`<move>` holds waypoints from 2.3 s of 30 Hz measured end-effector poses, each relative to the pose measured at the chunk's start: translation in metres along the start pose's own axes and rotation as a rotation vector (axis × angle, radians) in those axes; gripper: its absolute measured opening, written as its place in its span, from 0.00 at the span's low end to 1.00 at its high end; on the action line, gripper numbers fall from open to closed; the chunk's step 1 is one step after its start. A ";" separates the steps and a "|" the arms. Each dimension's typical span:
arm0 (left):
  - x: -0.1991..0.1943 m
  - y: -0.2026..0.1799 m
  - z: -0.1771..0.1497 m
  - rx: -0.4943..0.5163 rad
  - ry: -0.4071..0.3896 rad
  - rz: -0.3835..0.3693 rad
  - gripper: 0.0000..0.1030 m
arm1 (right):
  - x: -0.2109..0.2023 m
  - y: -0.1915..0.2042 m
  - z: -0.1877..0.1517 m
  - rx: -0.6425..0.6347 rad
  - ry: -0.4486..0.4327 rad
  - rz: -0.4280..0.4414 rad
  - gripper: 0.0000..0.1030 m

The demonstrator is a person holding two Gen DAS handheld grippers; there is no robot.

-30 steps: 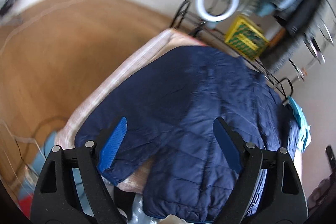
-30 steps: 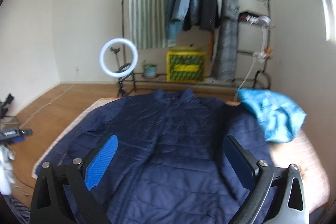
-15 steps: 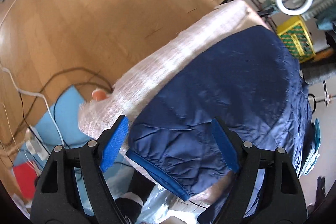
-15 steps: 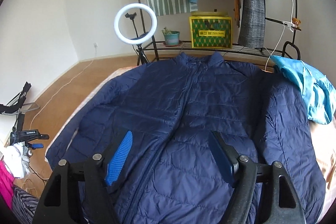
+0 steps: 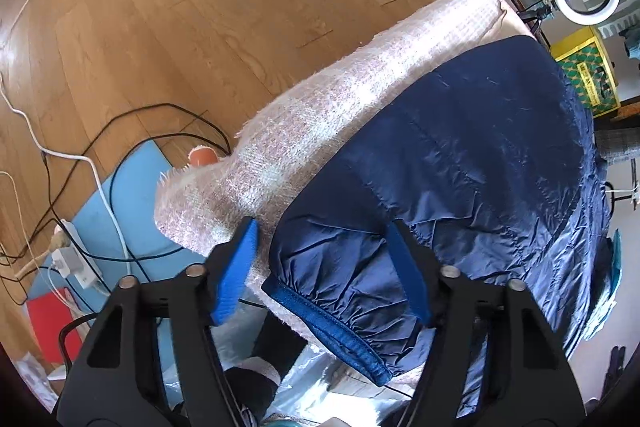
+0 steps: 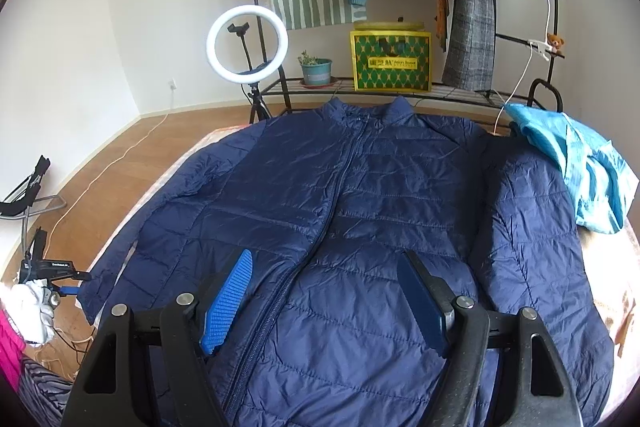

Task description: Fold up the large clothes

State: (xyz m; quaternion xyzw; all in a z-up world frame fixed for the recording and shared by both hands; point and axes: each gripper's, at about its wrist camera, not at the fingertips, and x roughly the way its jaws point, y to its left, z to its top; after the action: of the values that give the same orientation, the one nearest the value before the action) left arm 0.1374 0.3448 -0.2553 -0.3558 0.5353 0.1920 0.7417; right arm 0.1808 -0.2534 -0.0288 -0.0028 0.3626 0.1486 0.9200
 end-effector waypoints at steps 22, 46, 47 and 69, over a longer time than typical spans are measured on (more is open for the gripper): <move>-0.093 -0.170 -0.037 0.296 -0.121 -0.433 0.01 | 0.015 0.007 0.005 -0.012 0.031 0.042 0.72; -0.091 -0.311 -0.051 0.474 -0.058 -0.504 0.39 | 0.101 0.037 -0.001 0.032 0.310 0.290 0.83; -0.096 -0.303 -0.044 0.456 -0.088 -0.473 0.39 | 0.111 0.043 0.003 0.019 0.324 0.286 0.83; -0.103 -0.229 0.004 0.350 -0.270 -0.254 0.39 | 0.195 0.056 0.099 -0.070 0.277 0.282 0.02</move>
State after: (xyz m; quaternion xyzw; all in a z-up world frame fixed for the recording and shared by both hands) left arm 0.2558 0.2037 -0.0851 -0.2575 0.4076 0.0472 0.8748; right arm 0.3667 -0.1352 -0.0804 -0.0041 0.4770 0.2869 0.8308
